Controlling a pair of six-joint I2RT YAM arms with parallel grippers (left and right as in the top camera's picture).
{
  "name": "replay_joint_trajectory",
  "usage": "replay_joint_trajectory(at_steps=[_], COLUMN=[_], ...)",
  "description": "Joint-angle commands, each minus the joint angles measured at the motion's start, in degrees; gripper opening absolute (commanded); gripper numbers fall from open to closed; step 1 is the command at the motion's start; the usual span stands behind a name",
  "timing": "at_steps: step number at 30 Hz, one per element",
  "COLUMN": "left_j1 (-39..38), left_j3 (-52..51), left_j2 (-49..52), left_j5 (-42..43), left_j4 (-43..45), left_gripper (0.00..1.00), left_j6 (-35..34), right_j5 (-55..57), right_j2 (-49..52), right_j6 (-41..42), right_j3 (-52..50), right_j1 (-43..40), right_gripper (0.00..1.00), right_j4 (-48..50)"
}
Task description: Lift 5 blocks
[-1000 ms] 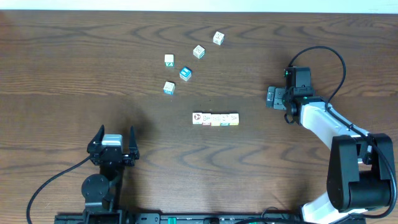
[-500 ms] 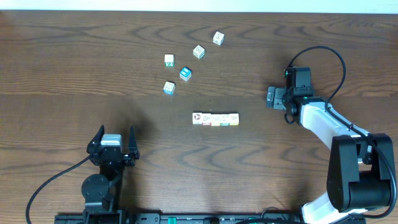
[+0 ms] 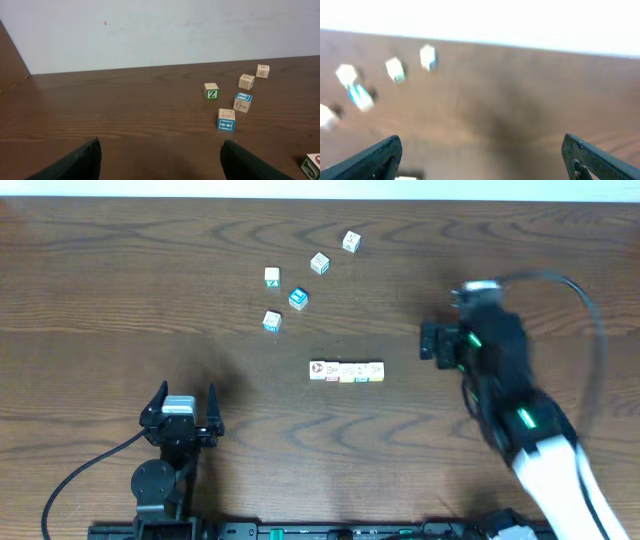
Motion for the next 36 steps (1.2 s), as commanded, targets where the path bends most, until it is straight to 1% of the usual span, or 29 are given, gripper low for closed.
replay_joint_trajectory(at_steps=[1,4,6,8,10,13,15,17,18,19,21,24,31,33,36], left_j1=[0.28,0.28,0.28,0.28,0.28,0.28,0.28,0.28,0.28,0.28,0.28,0.28,0.28,0.28,0.28], left_j3=[-0.5,-0.5,-0.5,-0.5,-0.5,-0.5,-0.5,-0.5,-0.5,-0.5,-0.5,-0.5,-0.5,-0.5,-0.5], left_j2=[-0.33,-0.33,-0.33,-0.33,-0.33,-0.33,-0.33,-0.33,-0.33,-0.33,-0.33,-0.33,-0.33,-0.33,-0.33], left_j5=[0.76,0.76,0.76,0.76,0.76,0.76,0.76,0.76,0.76,0.76,0.76,0.76,0.76,0.76,0.76], left_j4=[-2.58,-2.56,-2.58,-2.58,-2.58,-2.58,-2.58,-2.58,-2.58,-2.58,-2.58,-2.58,-2.58,-2.58,-2.58], left_gripper=[0.77,0.77,0.76,0.77,0.77,0.77,0.77,0.77,0.77,0.77,0.77,0.76,0.77,0.77,0.77], left_j6=[-0.09,-0.09,-0.09,-0.09,-0.09,-0.09,-0.09,-0.09,-0.09,-0.09,-0.09,-0.09,-0.09,-0.09,-0.09], right_j5=[3.39,-3.63,-9.31,-13.7,-17.33,-17.7,-17.73,-17.66,-17.68,-17.68,-17.68,-16.83,-16.83,-16.83,-16.68], right_j2=[-13.0,-22.99,-28.22,-32.5,-37.05,-44.46,-49.05,-53.68,-55.34,-57.02,-56.41,-56.74,-56.74,-56.74,-56.74], right_j6=[-3.41,-1.36,-0.98,-1.01,-1.01,-0.96,0.5,2.51,2.78,2.97,4.72,5.44,5.44,3.8,3.72], right_j3=[-1.11,-1.53,-3.23,-6.71,-12.11,-23.58,-31.36,-38.66,-40.96,-43.21,-45.64,-47.8,-48.39,-48.37,-48.37], right_j1=[-1.36,-7.26,-13.09,-17.66,-20.39,-20.35,-20.09,-20.13,-20.13,-20.31,-20.48,-20.5,-20.5,-20.55,-20.57], right_gripper=[0.99,0.99,0.99,0.99,0.99,0.99,0.99,0.99,0.99,0.99,0.99,0.99,0.99,0.99,0.99], right_j4=[-0.57,0.5,2.84,7.45,13.68,25.2,32.35,37.27,38.25,38.45,38.6,34.42,14.6,14.97,14.82])
